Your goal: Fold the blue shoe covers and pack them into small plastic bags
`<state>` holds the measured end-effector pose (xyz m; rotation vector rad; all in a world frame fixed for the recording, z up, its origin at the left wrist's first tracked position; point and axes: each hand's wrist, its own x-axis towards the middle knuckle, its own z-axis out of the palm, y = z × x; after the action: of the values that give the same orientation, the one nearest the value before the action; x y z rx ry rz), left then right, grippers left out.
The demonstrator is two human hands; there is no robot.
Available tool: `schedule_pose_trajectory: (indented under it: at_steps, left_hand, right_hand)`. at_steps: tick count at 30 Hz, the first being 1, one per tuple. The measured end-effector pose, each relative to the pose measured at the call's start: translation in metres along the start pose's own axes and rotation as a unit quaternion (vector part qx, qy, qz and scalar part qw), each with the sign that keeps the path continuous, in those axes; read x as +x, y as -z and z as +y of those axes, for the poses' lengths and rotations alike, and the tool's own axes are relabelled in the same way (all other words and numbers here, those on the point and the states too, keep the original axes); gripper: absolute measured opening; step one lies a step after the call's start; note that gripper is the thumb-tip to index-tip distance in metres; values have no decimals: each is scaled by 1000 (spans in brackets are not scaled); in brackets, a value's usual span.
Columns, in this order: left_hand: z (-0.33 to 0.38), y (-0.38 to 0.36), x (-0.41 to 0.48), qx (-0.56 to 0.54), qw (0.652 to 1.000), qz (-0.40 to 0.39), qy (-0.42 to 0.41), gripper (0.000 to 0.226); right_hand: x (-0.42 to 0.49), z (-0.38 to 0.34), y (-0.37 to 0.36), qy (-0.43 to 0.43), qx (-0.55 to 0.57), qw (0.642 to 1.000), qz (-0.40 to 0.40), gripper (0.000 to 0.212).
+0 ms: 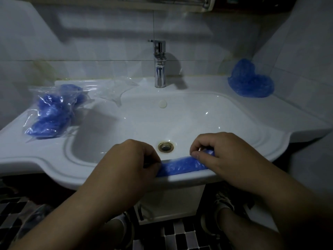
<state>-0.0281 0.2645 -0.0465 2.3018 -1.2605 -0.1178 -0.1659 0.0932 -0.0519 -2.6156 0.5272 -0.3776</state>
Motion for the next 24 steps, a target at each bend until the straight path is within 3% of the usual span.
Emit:
schedule_pose_trajectory:
  at_steps: [6,12,15,17,20,22,24]
  left_hand:
    - [-7,3,2,33,999,1,28,10]
    - [-31,22,7,134,990,-45,16,27]
    - [-30,22,5,149,987,-4,-53,46]
    - [-17,13,0,81,987,32,-135,40]
    - [1,-8,-7,93,968,-56,-228,65]
    - [1,-23,-8,160,957,-119,-212,83]
    - [-6,-32,-8,188,953,-109,-212,90]
  right_hand:
    - [-1,-3,-2,-24,-27,999,21,10]
    - [0,-5,-2,-19,-41,999,6,9]
    - [0,-6,-3,-15,-47,999,4,9]
    - [-1,-7,-2,-14,-49,999,8,10]
    - [1,-6,-3,-13,-73,997,12,11]
    - [-1,-8,-3,-9,-120,993,23,15]
    - [-6,-15,-6,26,-174,983,53,19]
